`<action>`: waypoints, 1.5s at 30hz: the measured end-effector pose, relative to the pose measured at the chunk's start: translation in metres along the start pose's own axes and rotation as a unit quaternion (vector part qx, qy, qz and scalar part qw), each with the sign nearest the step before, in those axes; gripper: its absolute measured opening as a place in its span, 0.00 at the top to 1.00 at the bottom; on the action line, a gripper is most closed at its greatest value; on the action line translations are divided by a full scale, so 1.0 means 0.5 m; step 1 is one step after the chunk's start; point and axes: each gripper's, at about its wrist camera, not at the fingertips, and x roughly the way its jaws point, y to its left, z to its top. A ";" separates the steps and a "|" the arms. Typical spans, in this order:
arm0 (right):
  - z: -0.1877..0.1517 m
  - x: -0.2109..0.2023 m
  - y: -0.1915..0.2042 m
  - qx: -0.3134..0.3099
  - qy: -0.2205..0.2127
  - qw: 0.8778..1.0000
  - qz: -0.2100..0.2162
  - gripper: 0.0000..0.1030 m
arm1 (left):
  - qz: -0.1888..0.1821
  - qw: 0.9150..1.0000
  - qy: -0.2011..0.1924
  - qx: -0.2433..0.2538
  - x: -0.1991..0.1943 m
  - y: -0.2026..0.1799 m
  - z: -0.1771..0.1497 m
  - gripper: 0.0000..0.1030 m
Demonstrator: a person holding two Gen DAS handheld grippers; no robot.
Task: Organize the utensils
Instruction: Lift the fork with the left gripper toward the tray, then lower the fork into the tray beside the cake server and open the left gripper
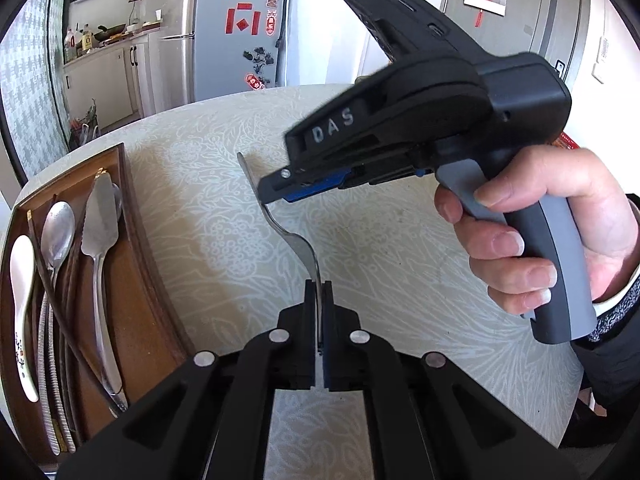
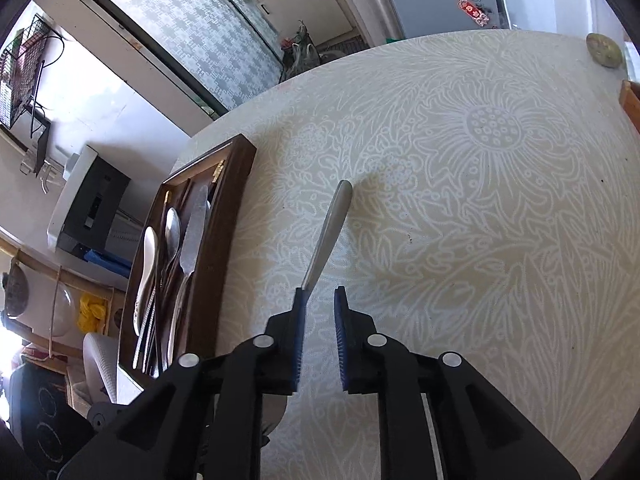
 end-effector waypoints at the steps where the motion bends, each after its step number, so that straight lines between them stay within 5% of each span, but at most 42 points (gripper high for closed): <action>1: 0.000 0.001 0.001 0.002 0.000 1.000 0.005 0.44 | -0.001 1.000 0.001 0.002 0.001 -0.003 -0.001 0.97; 4: -0.001 0.005 0.018 -0.005 -0.003 1.000 0.001 0.40 | -0.001 1.000 -0.001 0.005 0.002 -0.008 -0.002 0.97; 7: -0.004 0.024 0.037 -0.022 0.004 0.999 -0.032 0.67 | -0.005 1.000 -0.004 0.005 -0.003 -0.010 -0.003 0.97; 11: 0.000 0.033 0.036 -0.020 0.000 0.999 -0.048 0.85 | -0.007 1.000 -0.011 0.004 -0.013 -0.011 -0.003 0.97; 20: 0.000 0.012 0.071 -0.032 -0.017 0.999 -0.030 0.86 | -0.003 1.000 -0.031 0.002 -0.054 0.012 -0.007 0.97; 34: 0.036 0.132 0.307 -0.121 0.008 0.993 0.001 0.86 | 0.052 0.995 -0.055 -0.066 -0.166 0.179 -0.068 0.97; 45: 0.043 0.178 0.327 -0.134 0.020 0.991 -0.008 0.82 | 0.075 0.994 -0.041 -0.069 -0.148 0.217 -0.092 0.97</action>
